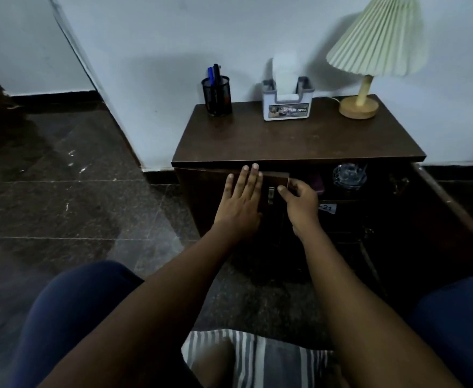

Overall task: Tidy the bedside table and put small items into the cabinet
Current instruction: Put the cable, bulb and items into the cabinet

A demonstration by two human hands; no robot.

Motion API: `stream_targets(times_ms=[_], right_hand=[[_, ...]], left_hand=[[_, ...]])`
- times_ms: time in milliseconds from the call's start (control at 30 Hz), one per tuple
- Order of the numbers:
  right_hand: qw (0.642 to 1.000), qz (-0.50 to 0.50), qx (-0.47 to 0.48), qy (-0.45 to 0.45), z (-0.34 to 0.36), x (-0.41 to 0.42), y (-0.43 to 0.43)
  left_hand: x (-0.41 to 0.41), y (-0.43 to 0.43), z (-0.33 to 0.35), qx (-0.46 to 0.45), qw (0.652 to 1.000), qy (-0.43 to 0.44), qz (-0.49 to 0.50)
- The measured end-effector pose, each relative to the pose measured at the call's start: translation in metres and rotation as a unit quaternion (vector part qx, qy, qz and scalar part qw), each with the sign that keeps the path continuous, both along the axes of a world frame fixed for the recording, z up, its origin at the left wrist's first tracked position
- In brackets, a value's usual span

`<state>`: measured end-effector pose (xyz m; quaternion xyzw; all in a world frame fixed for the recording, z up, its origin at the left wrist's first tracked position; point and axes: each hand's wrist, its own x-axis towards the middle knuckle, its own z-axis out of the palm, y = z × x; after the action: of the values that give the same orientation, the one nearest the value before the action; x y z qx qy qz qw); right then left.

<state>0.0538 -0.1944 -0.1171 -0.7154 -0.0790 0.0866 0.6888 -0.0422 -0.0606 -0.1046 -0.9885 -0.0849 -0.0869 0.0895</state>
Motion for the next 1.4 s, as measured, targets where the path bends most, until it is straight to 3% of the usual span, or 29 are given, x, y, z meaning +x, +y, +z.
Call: stream_targets(times_ms=[267, 567, 700, 767, 867, 933, 1000, 1033, 1100, 1167, 1400], right_hand=[[0.999, -0.048, 0.016, 0.018, -0.010, 0.032, 0.029], [0.994, -0.077, -0.066, -0.033, -0.015, 0.029, 0.030], [0.988, -0.086, -0.113, -0.059, 0.007, 0.029, 0.000], [0.975, -0.116, -0.156, -0.106, 0.019, 0.027, -0.028], [0.935, -0.143, -0.246, -0.214, 0.038, 0.025, -0.080], [0.858, -0.183, -0.390, -0.279, 0.051, 0.026, -0.119], [0.786, -0.229, -0.522, -0.239, 0.063, 0.025, -0.153], [0.772, -0.237, -0.559, -0.185, 0.068, 0.023, -0.169], [0.765, -0.219, -0.601, -0.065, 0.077, 0.021, -0.201], [0.769, -0.172, -0.615, -0.006, 0.082, 0.018, -0.224], [0.790, -0.105, -0.600, -0.069, 0.096, 0.006, -0.216]], left_hand=[[0.030, -0.004, -0.016, 0.017, 0.998, -0.007, 0.054], [0.046, -0.015, -0.032, -0.041, 0.996, -0.026, 0.077], [0.039, -0.020, -0.037, -0.025, 0.998, -0.063, 0.015], [0.041, -0.024, -0.039, 0.014, 0.997, -0.054, -0.056], [0.052, -0.055, -0.030, -0.003, 0.994, -0.055, -0.095], [0.060, -0.085, -0.020, -0.010, 0.990, -0.056, -0.127], [0.067, -0.112, -0.010, -0.016, 0.985, -0.056, -0.163], [0.070, -0.123, -0.006, -0.024, 0.982, -0.057, -0.177], [0.074, -0.143, 0.004, -0.040, 0.977, -0.058, -0.199], [0.076, -0.154, 0.008, -0.051, 0.974, -0.059, -0.211], [0.075, -0.152, 0.012, -0.093, 0.972, -0.046, -0.211]])
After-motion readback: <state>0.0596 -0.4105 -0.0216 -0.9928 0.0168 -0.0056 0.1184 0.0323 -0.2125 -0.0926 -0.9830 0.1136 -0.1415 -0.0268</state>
